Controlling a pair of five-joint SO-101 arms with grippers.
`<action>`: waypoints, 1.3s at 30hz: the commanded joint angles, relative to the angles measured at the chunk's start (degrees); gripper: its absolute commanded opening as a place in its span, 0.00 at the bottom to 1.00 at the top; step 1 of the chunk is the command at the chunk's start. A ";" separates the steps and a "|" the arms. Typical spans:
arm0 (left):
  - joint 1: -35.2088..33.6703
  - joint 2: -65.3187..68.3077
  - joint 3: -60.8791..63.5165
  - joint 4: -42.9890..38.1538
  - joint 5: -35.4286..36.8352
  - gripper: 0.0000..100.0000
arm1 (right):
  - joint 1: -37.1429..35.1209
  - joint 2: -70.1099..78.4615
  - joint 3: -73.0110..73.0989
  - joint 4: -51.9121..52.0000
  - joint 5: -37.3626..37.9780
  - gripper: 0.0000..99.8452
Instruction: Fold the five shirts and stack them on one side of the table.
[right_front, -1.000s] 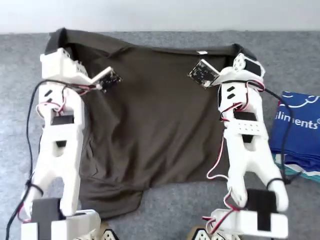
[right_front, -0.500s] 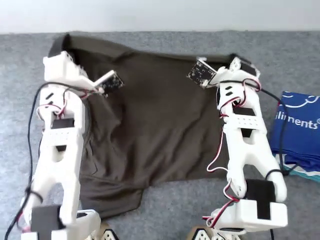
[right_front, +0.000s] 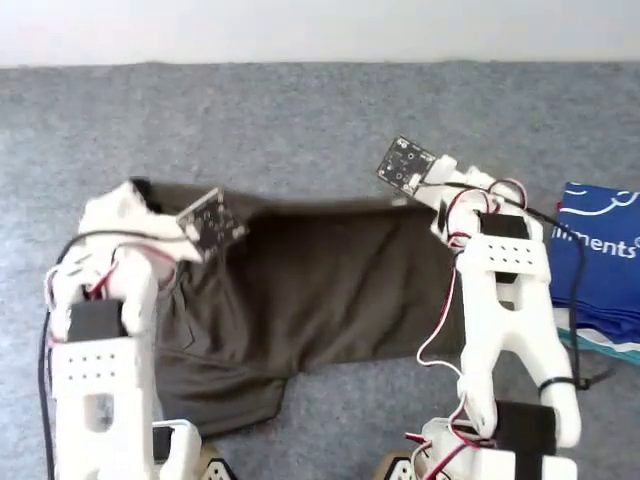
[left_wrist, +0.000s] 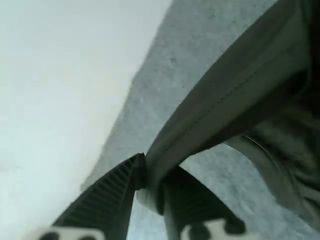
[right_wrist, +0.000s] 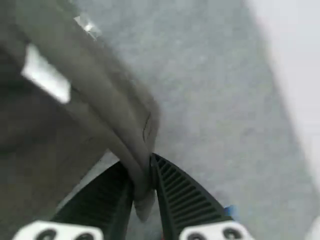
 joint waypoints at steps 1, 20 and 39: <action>0.00 -7.12 -0.31 16.62 0.53 0.02 | 0.92 -3.21 -2.90 10.51 -1.93 0.01; -0.18 -10.11 6.90 45.36 2.55 0.02 | 1.19 -2.95 3.16 31.69 -8.18 0.01; 0.35 -10.11 5.93 49.41 -0.09 0.02 | 6.55 -3.56 5.63 45.14 -3.08 0.01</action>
